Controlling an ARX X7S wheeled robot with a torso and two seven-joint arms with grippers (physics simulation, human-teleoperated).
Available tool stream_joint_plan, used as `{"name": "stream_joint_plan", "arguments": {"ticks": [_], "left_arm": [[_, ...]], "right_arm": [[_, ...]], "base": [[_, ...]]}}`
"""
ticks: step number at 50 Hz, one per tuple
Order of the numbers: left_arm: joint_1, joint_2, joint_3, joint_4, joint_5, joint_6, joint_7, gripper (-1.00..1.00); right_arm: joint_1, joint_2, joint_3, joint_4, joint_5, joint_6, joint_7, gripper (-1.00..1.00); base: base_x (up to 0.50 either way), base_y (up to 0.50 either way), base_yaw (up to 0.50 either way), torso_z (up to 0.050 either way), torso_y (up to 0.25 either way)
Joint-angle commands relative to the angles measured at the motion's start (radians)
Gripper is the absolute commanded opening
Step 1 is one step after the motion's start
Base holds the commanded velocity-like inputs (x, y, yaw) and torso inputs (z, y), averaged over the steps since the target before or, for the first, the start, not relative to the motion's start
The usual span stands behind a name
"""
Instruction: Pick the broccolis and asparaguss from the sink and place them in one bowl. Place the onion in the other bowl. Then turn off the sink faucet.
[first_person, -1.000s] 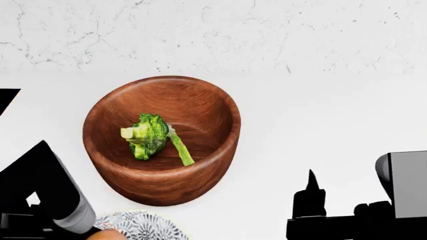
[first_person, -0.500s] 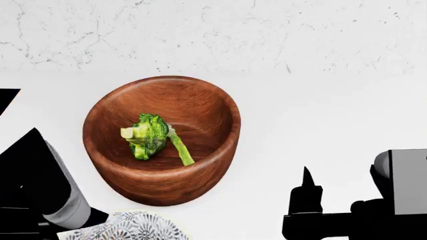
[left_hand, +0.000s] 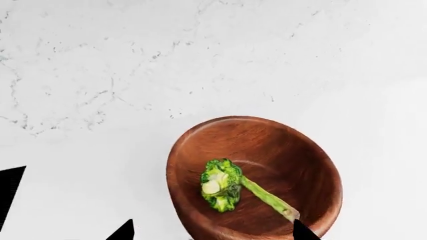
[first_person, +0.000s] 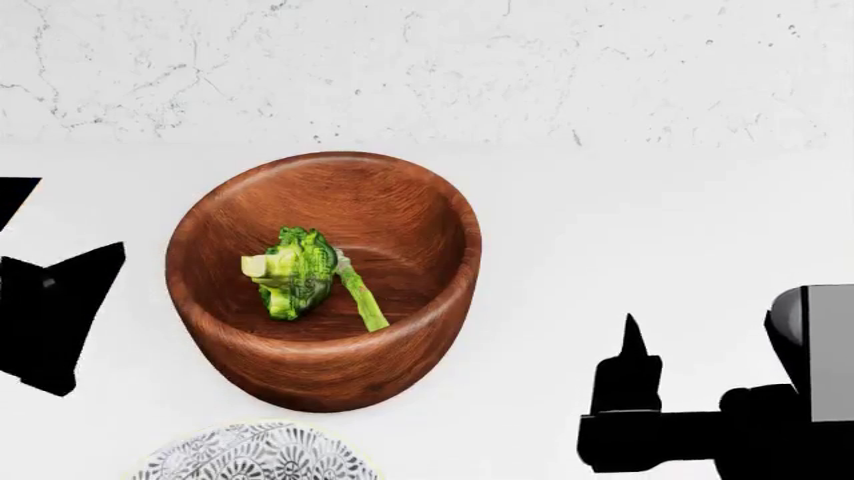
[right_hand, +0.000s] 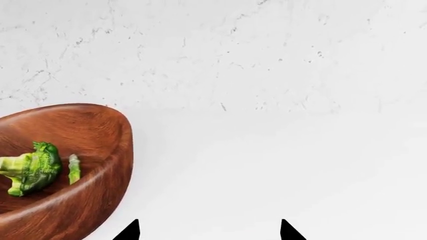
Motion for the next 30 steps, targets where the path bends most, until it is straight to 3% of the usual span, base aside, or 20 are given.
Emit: {"name": "stream_joint_plan", "arguments": {"ticks": [1, 11, 24, 30], "left_arm": [[0.149, -0.028, -0.098, 0.036, 0.297, 0.107, -0.006, 1.0], [0.356, -0.043, -0.166, 0.071, 0.391, 0.209, 0.047, 1.0], [0.38, -0.052, -0.174, 0.063, 0.381, 0.217, 0.079, 1.0], [0.391, -0.055, -0.176, 0.063, 0.383, 0.222, 0.094, 1.0]], "right_arm": [[0.007, 0.014, 0.009, -0.018, 0.009, -0.001, 0.027, 1.0], [0.037, 0.011, 0.006, -0.007, 0.012, -0.003, 0.04, 1.0], [0.049, 0.0, -0.014, -0.001, 0.026, 0.003, 0.061, 1.0], [0.019, -0.018, -0.015, 0.0, 0.0, -0.015, 0.052, 1.0]], "base": [[0.0, 0.0, 0.0, 0.0, 0.0], [0.0, 0.0, 0.0, 0.0, 0.0], [-0.02, 0.0, 0.0, 0.0, 0.0], [-0.27, 0.0, 0.0, 0.0, 0.0]]}}
